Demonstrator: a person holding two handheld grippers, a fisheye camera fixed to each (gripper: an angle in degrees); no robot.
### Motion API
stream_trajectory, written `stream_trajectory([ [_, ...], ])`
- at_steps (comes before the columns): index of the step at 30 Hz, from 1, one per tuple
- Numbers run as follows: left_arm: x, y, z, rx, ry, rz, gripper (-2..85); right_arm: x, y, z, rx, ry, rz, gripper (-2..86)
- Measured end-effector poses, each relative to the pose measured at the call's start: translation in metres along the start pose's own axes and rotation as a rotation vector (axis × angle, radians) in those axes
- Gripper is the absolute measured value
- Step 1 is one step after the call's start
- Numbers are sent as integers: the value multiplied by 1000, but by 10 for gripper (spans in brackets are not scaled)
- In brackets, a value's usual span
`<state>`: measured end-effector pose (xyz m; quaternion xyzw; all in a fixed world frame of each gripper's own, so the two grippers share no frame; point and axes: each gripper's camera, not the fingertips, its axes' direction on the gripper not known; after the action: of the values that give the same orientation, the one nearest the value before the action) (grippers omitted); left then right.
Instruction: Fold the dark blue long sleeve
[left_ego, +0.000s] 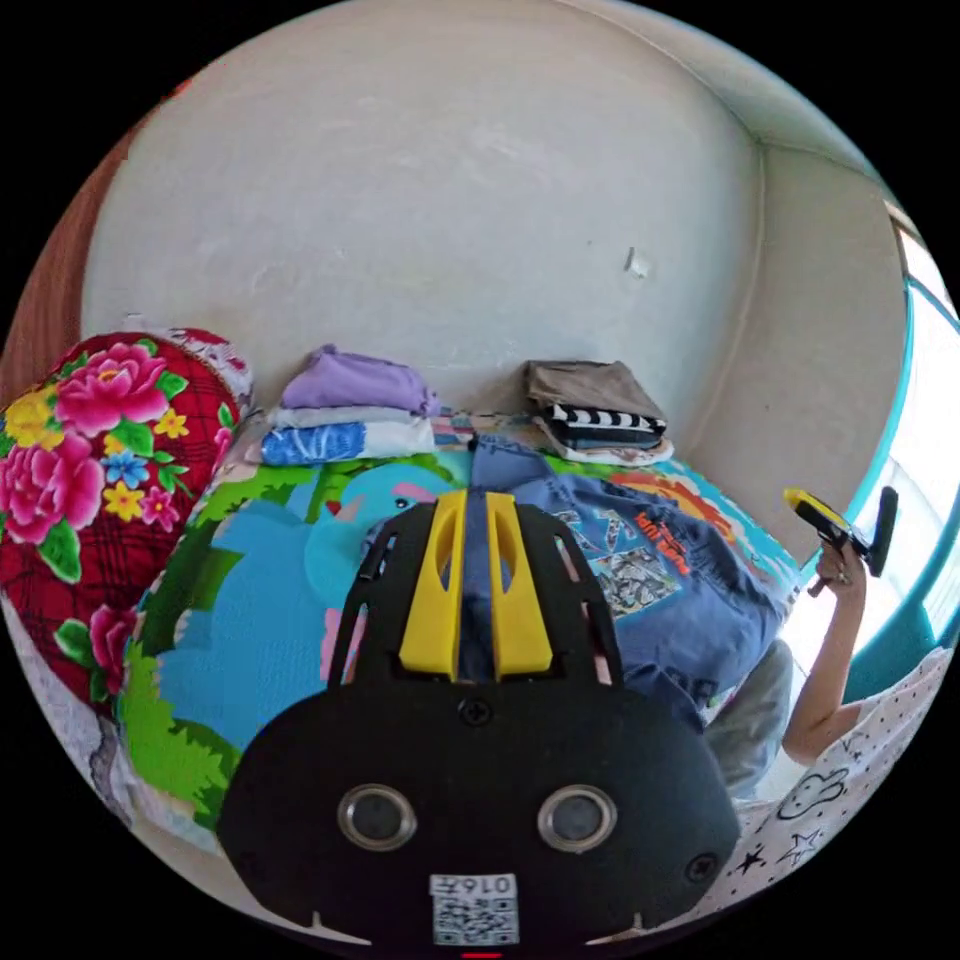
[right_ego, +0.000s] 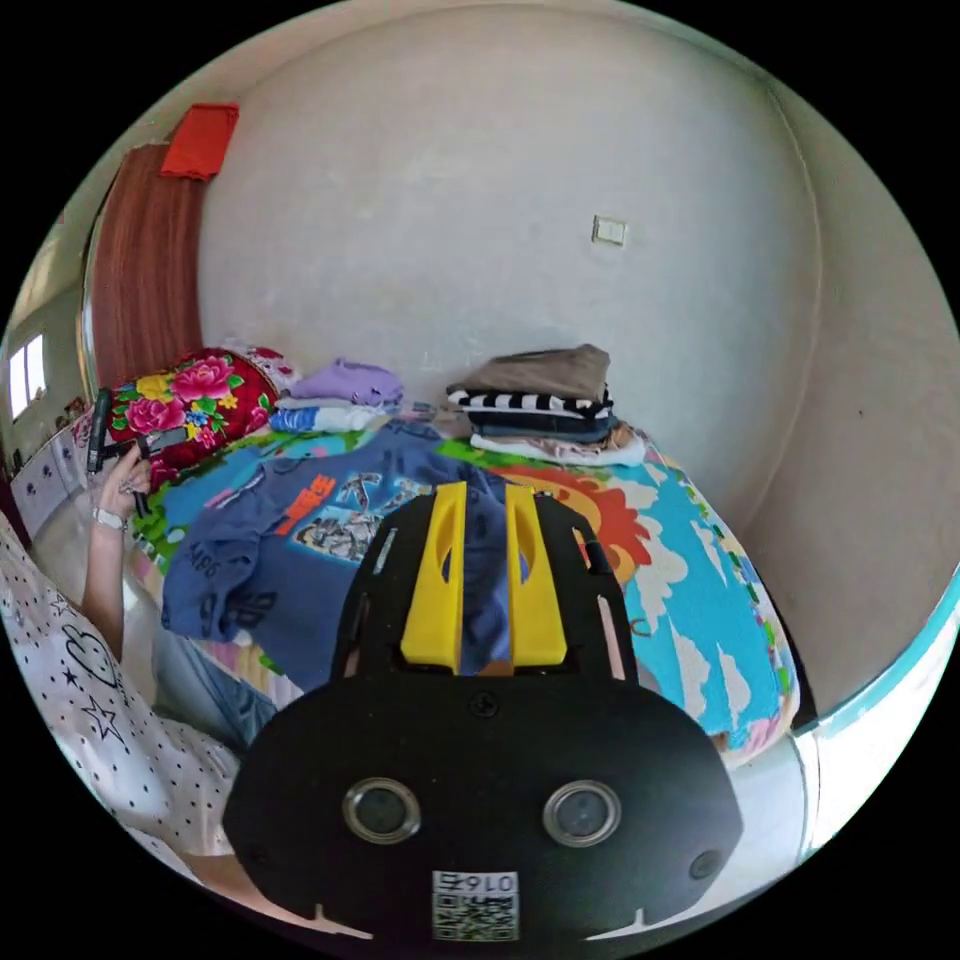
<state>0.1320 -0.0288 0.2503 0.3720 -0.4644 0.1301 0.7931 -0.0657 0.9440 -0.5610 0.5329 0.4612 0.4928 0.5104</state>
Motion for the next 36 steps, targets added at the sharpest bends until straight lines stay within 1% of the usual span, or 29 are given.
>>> stream_trajectory([
  [1, 5, -8, 15, -8, 4, 6, 35, -4, -25, 19, 16, -18, -16, 96],
  [2, 15, -21, 48, -43, 19, 7, 40, -11, -52, 44, 6, -41, -46, 123],
  [3, 23, -31, 87, -102, 48, 2, 43, -16, -65, 58, -4, -59, -62, 135],
  [4, 27, -34, 106, -139, 67, 8, 43, -26, -91, 89, -35, -95, -92, 159],
  [5, 34, -37, 144, -210, 84, 26, 43, -36, -115, 121, -64, -116, -121, 168],
  [6, 37, -35, 178, -265, 58, 28, 42, -41, -126, 137, -72, -123, -129, 172],
  [8, 37, -26, 219, -342, -11, 35, 39, -56, -165, 200, -106, -147, -144, 173],
  [9, 34, -20, 242, -414, -36, 23, 36, -58, -173, 214, -113, -155, -144, 173],
  [10, 32, -20, 251, -458, -25, 21, 36, -61, -189, 243, -126, -176, -139, 173],
  [13, 20, -21, 255, -455, 35, -5, 30, -61, -225, 317, -194, -225, -153, 171],
  [15, 4, -21, 258, -453, 97, -53, 25, -57, -245, 362, -268, -163, -186, 166],
  [16, 2, -20, 258, -451, 106, -59, 24, -51, -258, 391, -344, -113, -162, 158],
  [17, 0, -20, 259, -448, 109, -58, 22, -45, -271, 418, -425, -110, -131, 152],
  [20, 2, -20, 259, -446, 78, -27, 17, -37, -293, 471, -568, -171, -31, 143],
  [23, 1, -18, 257, -440, 66, -2, 10, -41, -305, 507, -641, -161, 23, 129],
  [25, -6, -17, 256, -436, 91, -14, 4, -47, -310, 522, -694, -95, 4, 107],
  [27, -21, -15, 253, -424, 147, -56, -2, -60, -323, 522, -698, -134, -97, 64],
  [28, -25, -15, 252, -419, 159, -67, -4, -62, -338, 518, -712, -130, -72, 43],
  [30, -37, -12, 244, -389, 182, -94, -8, -68, -367, 498, -673, -178, -68, 33],
  [32, -43, -10, 235, -356, 193, -95, -9, -77, -409, 452, -552, -264, -113, 28],
  [33, -46, -9, 227, -325, 187, -93, -9, -79, -419, 437, -516, -277, -131, 27],
  [34, -48, -9, 221, -303, 176, -93, -9, -84, -434, 406, -432, -264, -166, 26],
  [35, -54, -8, 206, -239, 141, -105, -10, -90, -442, 369, -323, -233, -209, 26],
  [36, -60, -5, 189, -157, 101, -125, -10, -93, -443, 350, -264, -221, -245, 26],
])
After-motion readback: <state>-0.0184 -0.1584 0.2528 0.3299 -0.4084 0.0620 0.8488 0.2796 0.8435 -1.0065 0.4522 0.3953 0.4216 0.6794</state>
